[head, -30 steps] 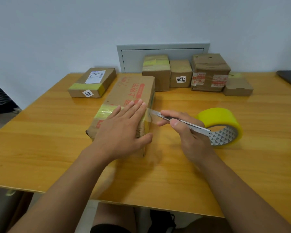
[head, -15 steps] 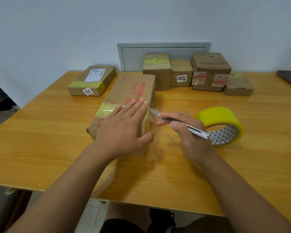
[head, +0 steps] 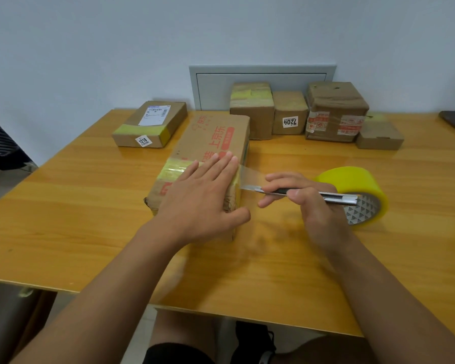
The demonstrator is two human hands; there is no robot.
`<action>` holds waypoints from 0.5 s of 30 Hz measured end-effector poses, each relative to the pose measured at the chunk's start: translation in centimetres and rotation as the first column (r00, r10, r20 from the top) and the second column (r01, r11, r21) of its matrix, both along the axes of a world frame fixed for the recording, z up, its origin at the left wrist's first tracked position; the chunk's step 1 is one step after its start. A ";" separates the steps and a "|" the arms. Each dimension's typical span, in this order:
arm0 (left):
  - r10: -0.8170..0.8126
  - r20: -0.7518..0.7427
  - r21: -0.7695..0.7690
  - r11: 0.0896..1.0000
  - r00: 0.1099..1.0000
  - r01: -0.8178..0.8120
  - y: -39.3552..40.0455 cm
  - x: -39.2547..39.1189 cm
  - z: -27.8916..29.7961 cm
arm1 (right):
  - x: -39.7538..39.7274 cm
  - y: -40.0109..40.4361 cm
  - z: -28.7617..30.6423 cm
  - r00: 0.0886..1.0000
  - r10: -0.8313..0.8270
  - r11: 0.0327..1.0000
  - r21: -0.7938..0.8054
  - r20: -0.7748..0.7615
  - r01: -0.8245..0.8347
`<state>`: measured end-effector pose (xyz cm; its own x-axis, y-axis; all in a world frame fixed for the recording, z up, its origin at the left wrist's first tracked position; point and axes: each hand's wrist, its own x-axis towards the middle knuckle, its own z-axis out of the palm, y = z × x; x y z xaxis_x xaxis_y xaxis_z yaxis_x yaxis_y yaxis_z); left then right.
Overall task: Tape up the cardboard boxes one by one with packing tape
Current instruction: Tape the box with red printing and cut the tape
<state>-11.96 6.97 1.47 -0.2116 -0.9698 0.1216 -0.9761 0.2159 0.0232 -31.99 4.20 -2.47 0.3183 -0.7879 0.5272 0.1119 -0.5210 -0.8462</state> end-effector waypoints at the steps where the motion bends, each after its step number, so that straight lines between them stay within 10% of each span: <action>1: -0.003 -0.014 0.013 1.000 1.000 0.003 0.1 0.0 0.1 | -0.1 -0.1 -0.1 1.000 0.020 1.000 -0.001 0.017 -0.020; 7: -0.025 -0.053 0.074 0.997 0.998 0.029 0.2 0.0 0.6 | -0.3 0.0 0.7 0.985 -0.048 0.998 0.042 0.167 0.042; 15: -0.028 -0.086 0.117 0.992 0.996 0.038 0.3 -0.1 0.7 | -3.1 3.4 0.8 0.950 -0.098 0.990 -0.122 -0.298 0.064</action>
<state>-12.04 7.24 2.16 -0.2374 -0.9711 0.0252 -0.9621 0.2387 0.1318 -35.07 7.60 -1.72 0.4133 -0.7609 0.5002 -0.1869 -0.6085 -0.7713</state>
